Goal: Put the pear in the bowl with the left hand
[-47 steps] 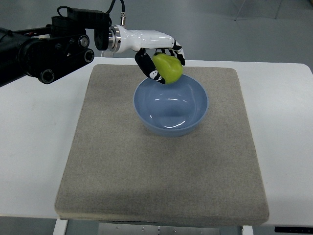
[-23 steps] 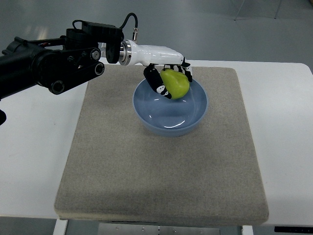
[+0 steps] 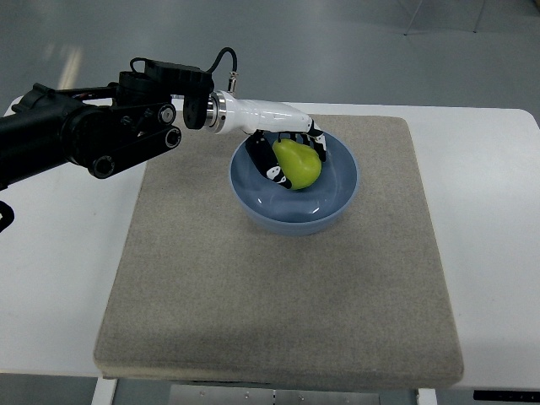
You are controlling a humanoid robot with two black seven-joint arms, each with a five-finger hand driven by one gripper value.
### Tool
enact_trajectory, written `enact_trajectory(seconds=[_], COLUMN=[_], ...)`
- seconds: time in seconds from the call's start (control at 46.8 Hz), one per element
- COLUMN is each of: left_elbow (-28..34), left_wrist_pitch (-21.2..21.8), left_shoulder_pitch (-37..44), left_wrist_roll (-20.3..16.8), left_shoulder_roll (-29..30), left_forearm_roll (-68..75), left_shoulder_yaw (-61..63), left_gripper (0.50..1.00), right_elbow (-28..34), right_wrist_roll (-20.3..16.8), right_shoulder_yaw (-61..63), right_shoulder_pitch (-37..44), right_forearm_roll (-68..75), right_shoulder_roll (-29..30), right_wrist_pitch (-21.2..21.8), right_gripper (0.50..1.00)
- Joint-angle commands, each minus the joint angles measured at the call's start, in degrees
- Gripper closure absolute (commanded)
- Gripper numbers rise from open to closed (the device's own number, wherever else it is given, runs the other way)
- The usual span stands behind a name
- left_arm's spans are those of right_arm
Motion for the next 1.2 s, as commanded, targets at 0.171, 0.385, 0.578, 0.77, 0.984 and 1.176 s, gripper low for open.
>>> enact_trajectory(seconds=[0.171, 0.385, 0.578, 0.77, 0.984, 1.176], left_elbow=[0.0, 0.0, 0.0, 0.0, 0.2, 2.2], left_wrist_pitch=[0.2, 0.5, 0.6, 0.6, 1.6, 4.9], left_shoulder_pitch=[0.9, 1.3, 1.4, 1.4, 0.5, 0.3], left_wrist_roll=[-0.1, -0.1, -0.1, -0.1, 0.0, 0.0], left_shoulder_roll=[-0.5, -0.6, -0.6, -0.6, -0.6, -0.4], left_forearm_roll=[0.0, 0.0, -0.3, -0.6, -1.1, -1.1], left_shoulder_yaw=[0.1, 0.0, 0.0, -0.6, -1.1, -3.6], left_gripper=[0.727, 0.656, 0.619, 0.617, 0.617, 0.613], right_elbow=[0.0, 0.0, 0.0, 0.0, 0.0, 0.0], right_wrist_roll=[0.0, 0.0, 0.0, 0.0, 0.0, 0.0], right_shoulder_yaw=[0.0, 0.0, 0.0, 0.0, 0.0, 0.0], right_shoulder_pitch=[0.0, -0.1, 0.0, 0.0, 0.0, 0.0], right_forearm_roll=[0.0, 0.0, 0.0, 0.0, 0.0, 0.0], right_shoulder_roll=[0.0, 0.0, 0.0, 0.0, 0.0, 0.0], right_wrist_pitch=[0.0, 0.0, 0.0, 0.0, 0.0, 0.0], right_gripper=[0.576, 0.574, 0.576, 0.576, 0.576, 0.576])
